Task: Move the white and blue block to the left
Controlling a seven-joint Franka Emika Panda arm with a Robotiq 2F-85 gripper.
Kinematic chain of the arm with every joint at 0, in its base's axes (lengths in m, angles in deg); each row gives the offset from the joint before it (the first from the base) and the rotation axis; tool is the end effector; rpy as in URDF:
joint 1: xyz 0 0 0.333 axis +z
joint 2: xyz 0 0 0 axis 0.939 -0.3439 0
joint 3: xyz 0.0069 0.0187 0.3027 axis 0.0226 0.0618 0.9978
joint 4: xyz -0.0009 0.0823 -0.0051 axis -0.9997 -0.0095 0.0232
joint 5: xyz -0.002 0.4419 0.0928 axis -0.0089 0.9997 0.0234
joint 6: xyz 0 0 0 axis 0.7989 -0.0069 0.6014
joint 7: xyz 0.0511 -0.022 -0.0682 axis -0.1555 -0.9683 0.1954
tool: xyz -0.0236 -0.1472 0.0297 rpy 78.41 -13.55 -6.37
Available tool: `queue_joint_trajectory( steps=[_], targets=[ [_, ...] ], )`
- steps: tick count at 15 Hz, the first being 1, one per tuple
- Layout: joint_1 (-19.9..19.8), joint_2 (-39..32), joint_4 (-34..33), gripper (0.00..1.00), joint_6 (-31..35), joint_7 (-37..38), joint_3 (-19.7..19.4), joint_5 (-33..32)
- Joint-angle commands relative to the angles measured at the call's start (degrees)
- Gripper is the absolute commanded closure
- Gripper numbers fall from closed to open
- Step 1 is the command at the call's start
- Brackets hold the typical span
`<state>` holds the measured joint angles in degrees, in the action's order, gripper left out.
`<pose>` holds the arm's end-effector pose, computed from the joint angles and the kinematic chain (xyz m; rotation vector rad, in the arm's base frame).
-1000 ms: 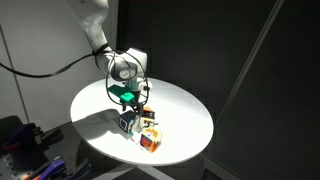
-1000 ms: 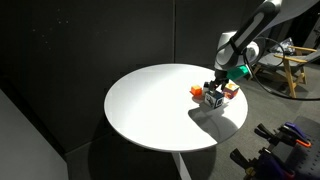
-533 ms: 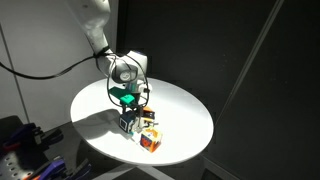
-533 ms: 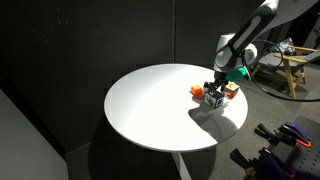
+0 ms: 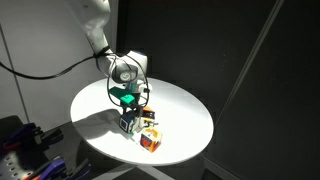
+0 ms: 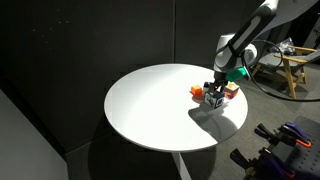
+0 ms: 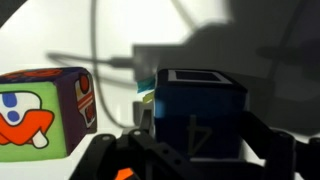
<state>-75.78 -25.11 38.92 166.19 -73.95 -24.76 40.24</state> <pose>0.5661 -0.1043 0.0459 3.1282 -0.0884 -0.0714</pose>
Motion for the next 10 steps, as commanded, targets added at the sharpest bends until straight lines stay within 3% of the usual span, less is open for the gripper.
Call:
queue_joint_trajectory(
  steps=[1, 8, 9, 10],
  targets=[
    [0.2, -0.7, -0.9, 0.43, 0.0, 1.7, -0.2, -1.3],
    [1.6, 0.8, -0.3, 0.9, -0.8, 4.6, -1.5, -2.6],
    [1.9, 1.2, -0.1, 0.95, -1.1, 5.4, -1.8, -3.0],
    [2.3, 1.7, 0.2, 0.93, -0.7, 6.3, -2.1, -3.4]
  ],
)
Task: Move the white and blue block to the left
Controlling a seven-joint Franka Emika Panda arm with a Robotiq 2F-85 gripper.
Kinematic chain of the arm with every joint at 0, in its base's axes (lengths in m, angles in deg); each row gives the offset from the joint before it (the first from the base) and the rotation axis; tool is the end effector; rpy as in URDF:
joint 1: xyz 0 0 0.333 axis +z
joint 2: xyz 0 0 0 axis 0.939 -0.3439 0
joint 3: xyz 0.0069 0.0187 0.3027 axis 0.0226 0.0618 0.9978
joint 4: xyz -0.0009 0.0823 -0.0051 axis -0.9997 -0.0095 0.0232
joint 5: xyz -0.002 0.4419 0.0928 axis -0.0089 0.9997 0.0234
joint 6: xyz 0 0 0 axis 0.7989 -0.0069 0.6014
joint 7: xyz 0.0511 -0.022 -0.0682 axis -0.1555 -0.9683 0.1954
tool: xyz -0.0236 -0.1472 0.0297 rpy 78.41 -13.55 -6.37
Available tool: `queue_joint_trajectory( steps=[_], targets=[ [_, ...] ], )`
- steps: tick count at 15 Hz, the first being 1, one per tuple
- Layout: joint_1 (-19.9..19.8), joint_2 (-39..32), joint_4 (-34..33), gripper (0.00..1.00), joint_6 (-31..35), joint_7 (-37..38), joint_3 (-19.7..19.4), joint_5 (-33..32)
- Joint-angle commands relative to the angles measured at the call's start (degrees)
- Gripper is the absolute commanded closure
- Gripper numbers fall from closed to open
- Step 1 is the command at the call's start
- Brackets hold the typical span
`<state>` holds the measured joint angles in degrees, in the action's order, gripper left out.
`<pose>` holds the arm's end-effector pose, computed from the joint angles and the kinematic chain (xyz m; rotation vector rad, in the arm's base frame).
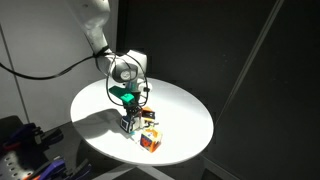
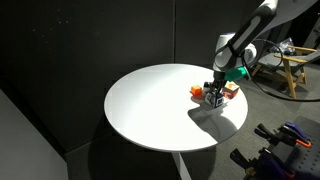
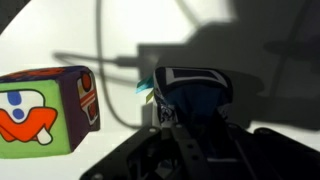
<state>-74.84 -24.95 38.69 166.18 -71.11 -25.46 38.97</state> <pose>0.5694 -0.1031 0.0492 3.1089 -0.1259 -0.0632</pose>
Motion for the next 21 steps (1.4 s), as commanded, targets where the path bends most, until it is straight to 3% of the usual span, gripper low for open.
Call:
queue_joint_trajectory(
  steps=[1, 3, 16, 21],
  targets=[
    [1.6, 1.9, 0.5, 0.92, -0.9, 4.1, -1.5, -2.4],
    [2.1, 2.9, 0.8, 0.97, -1.3, 5.1, -1.8, -3.0],
    [2.8, 12.4, 2.3, 0.96, -8.6, 4.3, 0.7, -2.1],
    [4.1, 12.6, 1.6, 0.96, -8.2, 5.9, 1.3, -2.8]
  ],
)
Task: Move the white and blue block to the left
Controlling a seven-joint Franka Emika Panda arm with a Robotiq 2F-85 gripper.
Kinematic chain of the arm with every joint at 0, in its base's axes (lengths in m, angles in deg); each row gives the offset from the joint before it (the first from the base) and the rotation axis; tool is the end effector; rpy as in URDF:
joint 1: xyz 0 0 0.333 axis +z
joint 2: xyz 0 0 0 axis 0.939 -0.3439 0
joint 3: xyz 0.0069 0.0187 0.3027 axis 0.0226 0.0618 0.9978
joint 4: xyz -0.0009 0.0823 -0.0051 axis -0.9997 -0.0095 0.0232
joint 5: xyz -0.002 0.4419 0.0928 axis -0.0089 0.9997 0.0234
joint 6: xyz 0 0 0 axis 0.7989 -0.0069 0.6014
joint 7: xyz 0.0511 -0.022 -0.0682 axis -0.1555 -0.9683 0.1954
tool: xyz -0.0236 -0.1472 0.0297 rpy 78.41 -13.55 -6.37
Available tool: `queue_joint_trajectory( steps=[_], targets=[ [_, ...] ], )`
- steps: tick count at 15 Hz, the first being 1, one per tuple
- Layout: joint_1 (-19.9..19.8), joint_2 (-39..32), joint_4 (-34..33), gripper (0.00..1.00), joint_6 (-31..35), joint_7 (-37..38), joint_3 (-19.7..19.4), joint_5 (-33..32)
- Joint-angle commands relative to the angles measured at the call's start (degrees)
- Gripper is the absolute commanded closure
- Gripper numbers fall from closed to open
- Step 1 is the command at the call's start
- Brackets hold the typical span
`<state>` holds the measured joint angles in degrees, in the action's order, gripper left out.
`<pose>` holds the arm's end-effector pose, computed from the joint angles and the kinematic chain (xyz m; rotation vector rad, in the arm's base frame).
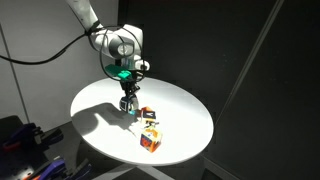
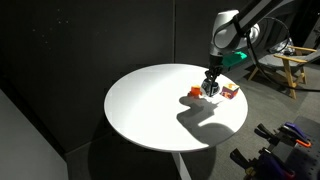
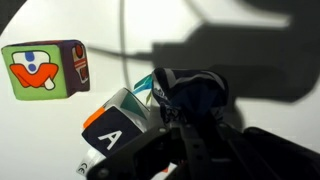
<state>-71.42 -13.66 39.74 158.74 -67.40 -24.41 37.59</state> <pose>0.5933 -0.0567 0.1462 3.1129 -0.0840 0.0148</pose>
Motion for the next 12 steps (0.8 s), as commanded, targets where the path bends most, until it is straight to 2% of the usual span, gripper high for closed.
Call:
queue_joint_trajectory(
  steps=[1, 7, 12],
  targets=[
    [1.0, 1.0, 0.5, 0.96, -0.5, 2.4, 0.3, -1.5],
    [1.9, -0.1, 0.5, 0.96, 2.1, 2.4, 0.9, -1.4],
    [1.7, 0.1, 1.6, 0.96, 2.9, -5.5, 2.9, -3.8]
  ],
)
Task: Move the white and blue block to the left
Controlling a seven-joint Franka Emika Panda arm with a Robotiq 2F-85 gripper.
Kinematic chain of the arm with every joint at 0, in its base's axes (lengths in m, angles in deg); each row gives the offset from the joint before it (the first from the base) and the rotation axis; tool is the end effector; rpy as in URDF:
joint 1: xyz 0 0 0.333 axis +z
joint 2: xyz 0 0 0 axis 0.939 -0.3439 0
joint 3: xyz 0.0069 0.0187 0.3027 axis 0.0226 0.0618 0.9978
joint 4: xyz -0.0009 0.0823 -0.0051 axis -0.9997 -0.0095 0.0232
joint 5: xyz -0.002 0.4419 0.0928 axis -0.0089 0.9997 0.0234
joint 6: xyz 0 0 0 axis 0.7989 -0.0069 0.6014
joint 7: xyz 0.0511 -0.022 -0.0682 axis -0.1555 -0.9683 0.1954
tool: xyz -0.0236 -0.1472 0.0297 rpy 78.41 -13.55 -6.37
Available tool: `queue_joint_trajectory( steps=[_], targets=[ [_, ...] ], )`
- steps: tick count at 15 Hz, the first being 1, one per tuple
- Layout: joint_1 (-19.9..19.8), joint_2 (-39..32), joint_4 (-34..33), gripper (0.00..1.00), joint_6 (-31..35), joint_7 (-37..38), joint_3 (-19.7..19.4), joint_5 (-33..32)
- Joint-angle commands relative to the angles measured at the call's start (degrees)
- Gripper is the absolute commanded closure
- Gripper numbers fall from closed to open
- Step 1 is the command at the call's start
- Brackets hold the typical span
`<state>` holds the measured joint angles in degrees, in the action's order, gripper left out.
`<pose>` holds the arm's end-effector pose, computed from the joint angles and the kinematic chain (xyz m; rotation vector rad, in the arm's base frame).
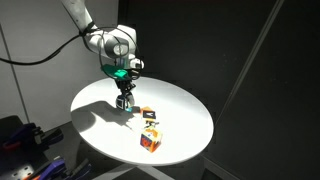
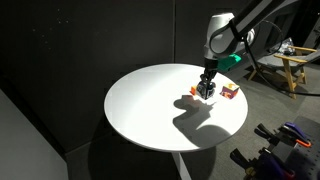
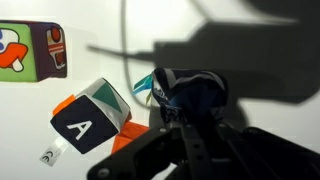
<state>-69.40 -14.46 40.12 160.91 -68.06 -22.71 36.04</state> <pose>0.5957 -0.0176 0.1382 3.1057 0.0676 0.0416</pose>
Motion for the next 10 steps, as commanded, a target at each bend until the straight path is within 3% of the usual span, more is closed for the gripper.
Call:
queue_joint_trajectory(
  steps=[1, 10],
  targets=[
    [-0.5, 1.3, 1.6, 0.96, 0.7, -7.2, 1.8, -2.9],
    [-1.6, 4.8, 4.9, 0.96, -1.0, -29.8, 7.2, -4.3]
  ],
)
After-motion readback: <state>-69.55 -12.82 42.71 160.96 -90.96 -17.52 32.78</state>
